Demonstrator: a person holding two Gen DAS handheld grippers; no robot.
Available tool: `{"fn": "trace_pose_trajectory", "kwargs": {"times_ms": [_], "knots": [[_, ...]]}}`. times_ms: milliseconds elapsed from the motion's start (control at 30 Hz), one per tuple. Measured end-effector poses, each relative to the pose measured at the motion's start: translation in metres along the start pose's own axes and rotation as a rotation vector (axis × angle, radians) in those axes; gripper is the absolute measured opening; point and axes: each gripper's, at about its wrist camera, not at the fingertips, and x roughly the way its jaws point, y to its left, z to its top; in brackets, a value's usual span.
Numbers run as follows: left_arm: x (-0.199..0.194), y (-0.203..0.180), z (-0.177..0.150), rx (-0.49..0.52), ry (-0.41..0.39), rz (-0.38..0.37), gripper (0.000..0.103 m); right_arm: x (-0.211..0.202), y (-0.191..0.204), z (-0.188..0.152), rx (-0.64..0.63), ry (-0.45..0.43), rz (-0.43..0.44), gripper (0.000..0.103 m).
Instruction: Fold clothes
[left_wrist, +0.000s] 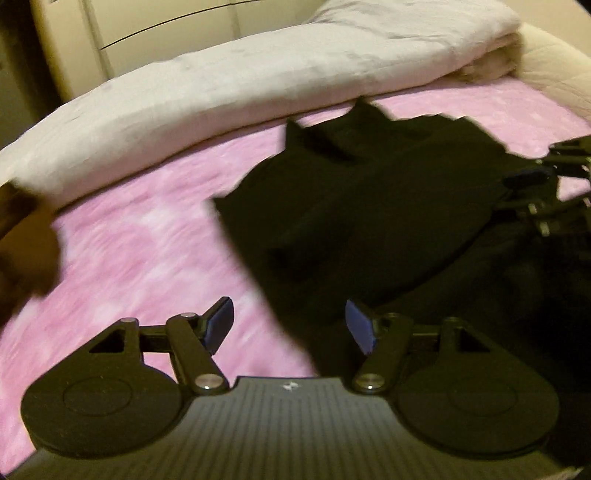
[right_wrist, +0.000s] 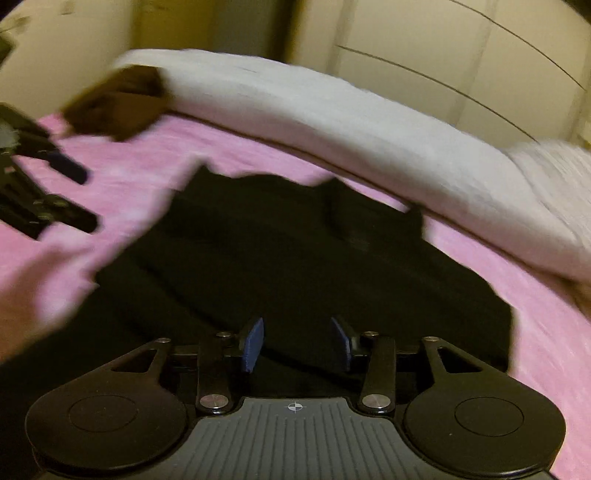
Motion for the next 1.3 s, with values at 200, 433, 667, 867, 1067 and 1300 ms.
{"fn": "trace_pose_trajectory", "kwargs": {"times_ms": [200,433,667,867,1067,1300], "knots": [[0.064,-0.03,0.022,0.094,0.053,-0.035,0.055,0.025,-0.135,-0.009,0.376,0.007,-0.087,0.043],[0.079,-0.027,0.023,0.046,0.185,0.027,0.055,0.031,-0.168,-0.054,0.4,0.193,-0.045,0.042],[0.085,-0.02,0.047,-0.023,0.154,0.025,0.052,0.038,-0.19,-0.017,0.337,0.047,-0.009,0.042],[0.115,-0.007,0.038,-0.034,0.174,0.025,0.065,0.133,-0.223,-0.006,0.421,0.153,0.058,0.042],[0.09,-0.011,0.033,-0.039,0.125,0.083,0.054,0.094,-0.215,0.005,0.422,0.046,0.027,0.042],[0.081,-0.003,0.009,-0.096,0.187,0.081,0.066,0.038,-0.177,-0.069,0.346,0.18,0.037,0.041]]}}
